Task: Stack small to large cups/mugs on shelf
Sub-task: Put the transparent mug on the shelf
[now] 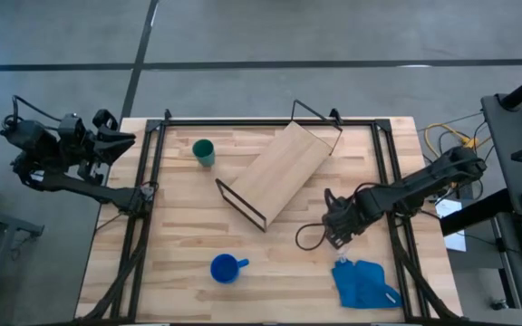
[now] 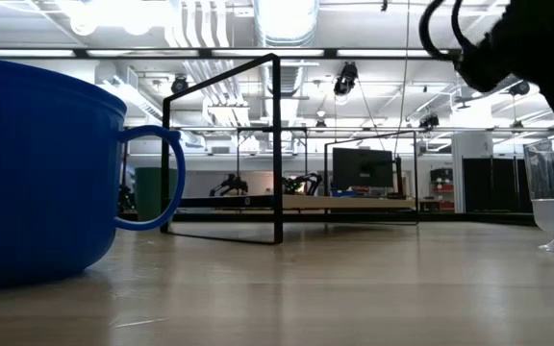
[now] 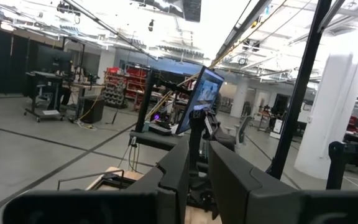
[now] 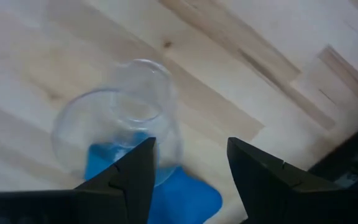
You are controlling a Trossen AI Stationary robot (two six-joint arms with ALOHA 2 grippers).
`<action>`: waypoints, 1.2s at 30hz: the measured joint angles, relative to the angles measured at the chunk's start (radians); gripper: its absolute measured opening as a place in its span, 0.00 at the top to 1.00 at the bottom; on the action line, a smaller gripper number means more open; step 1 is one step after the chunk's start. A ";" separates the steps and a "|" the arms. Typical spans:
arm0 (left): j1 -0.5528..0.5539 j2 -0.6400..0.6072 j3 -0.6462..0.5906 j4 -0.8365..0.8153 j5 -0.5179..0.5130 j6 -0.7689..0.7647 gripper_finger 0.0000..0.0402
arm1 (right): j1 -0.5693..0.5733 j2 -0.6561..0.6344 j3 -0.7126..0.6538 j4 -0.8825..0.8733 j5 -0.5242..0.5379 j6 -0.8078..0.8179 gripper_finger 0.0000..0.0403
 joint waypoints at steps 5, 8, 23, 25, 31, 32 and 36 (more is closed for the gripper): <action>0.000 0.000 -0.001 0.000 0.000 0.000 0.88 | 0.006 0.000 -0.027 0.031 -0.003 0.015 0.52; 0.000 0.000 -0.001 0.000 0.000 0.000 0.88 | 0.007 0.000 -0.038 0.076 -0.003 0.015 0.52; 0.000 0.000 -0.001 0.000 0.000 0.000 0.88 | 0.007 0.000 -0.077 0.144 0.005 0.015 0.52; 0.000 0.000 -0.001 0.000 0.000 0.000 0.88 | 0.007 0.000 -0.083 0.144 0.005 0.015 0.52; 0.000 0.000 -0.001 0.000 0.000 0.000 0.88 | 0.007 0.000 -0.097 0.147 0.005 0.015 0.56; 0.000 0.000 -0.001 0.000 0.000 0.000 0.88 | 0.007 0.000 -0.098 0.148 0.005 0.015 0.58; 0.000 0.000 -0.001 0.000 0.000 0.000 0.88 | 0.007 0.000 -0.099 0.151 0.005 0.014 0.67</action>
